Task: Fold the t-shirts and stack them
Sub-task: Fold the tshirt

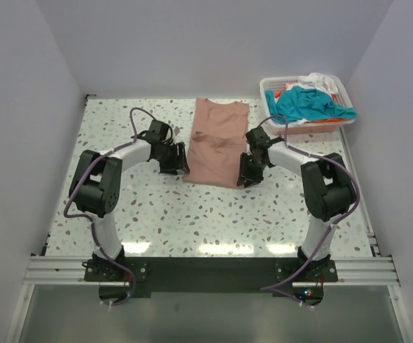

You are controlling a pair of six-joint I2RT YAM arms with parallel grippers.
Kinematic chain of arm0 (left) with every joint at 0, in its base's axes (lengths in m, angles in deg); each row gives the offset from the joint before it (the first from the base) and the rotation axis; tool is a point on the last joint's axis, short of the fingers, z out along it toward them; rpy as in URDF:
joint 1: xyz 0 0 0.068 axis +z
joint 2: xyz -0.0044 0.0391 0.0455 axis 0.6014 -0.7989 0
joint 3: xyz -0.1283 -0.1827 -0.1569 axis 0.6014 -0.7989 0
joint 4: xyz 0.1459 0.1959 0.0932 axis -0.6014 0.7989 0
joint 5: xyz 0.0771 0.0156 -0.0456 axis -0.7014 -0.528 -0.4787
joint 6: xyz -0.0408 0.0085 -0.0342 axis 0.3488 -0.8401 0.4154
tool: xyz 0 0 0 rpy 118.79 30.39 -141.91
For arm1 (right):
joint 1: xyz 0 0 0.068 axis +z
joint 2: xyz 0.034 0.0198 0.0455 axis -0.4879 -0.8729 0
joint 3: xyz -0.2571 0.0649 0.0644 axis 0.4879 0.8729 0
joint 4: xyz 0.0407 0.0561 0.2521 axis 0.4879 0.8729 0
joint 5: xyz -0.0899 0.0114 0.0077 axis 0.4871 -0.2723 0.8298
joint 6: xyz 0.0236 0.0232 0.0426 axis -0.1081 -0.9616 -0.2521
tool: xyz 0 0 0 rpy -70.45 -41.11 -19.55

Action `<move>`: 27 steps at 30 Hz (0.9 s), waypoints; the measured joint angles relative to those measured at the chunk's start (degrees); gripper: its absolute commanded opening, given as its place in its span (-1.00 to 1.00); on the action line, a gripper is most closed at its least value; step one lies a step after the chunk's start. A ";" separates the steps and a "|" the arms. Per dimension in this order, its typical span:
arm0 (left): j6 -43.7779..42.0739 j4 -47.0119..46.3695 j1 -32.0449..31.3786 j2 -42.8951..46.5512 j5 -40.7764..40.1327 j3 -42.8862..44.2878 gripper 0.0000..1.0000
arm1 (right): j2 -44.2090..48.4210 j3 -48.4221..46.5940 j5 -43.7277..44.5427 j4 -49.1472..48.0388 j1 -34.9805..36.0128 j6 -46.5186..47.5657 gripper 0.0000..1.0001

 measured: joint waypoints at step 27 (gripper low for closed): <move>0.02 2.23 -3.76 0.00 -5.38 0.63 -0.09 | -1.05 0.20 -0.50 -0.13 0.00 0.90 -0.74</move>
